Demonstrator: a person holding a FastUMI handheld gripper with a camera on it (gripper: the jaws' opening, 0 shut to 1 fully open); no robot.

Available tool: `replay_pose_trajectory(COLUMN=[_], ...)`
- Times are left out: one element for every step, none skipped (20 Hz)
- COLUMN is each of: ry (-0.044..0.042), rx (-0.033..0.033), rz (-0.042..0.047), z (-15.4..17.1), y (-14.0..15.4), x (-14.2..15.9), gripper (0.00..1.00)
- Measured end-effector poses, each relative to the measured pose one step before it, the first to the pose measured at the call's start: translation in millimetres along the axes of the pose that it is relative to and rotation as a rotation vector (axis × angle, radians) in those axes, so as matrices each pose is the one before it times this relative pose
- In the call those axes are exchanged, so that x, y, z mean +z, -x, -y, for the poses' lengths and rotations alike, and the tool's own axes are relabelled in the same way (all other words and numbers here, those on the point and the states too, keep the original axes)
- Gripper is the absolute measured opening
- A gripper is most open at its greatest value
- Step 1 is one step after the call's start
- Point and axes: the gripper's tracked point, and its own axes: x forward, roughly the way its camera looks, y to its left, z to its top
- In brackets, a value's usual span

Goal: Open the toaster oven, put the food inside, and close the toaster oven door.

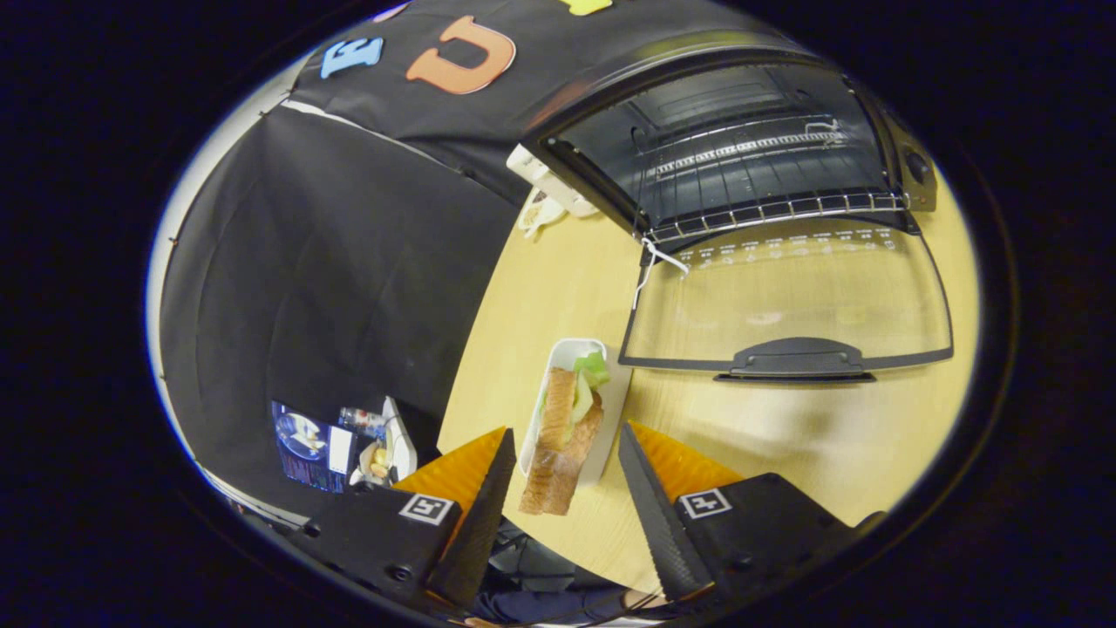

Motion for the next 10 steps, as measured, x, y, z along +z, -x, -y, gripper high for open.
replay_pose_trajectory(ry=[0.00337,-0.00297,-0.00889,-0.00064,-0.00092,-0.00466,-0.00426,-0.00622,-0.00958,-0.00693], rx=[-0.00021,0.00548,0.00092,0.00177,-0.00862,0.00026,0.00277,0.00714,0.00501,0.01002], rz=[-0.01614,-0.01010,-0.00629,-0.00685,-0.00836,-0.00092,0.00082,0.00634,0.00889,0.00450], z=[-2.48,-2.89,-1.84,-0.50,2.06,-0.52,0.36,0.57,-0.32,-1.62], y=[-2.60,-3.10,-1.71,-2.38,1.55,-2.68,-1.30,-1.00,-0.90,1.10], x=[-3.05,-1.02,-1.88,-1.08,-0.47,-1.75,0.94,-0.66,0.90,-0.20], gripper=[0.79,0.74,0.69,0.64,0.60,0.57,0.53,0.49,0.47,0.45])
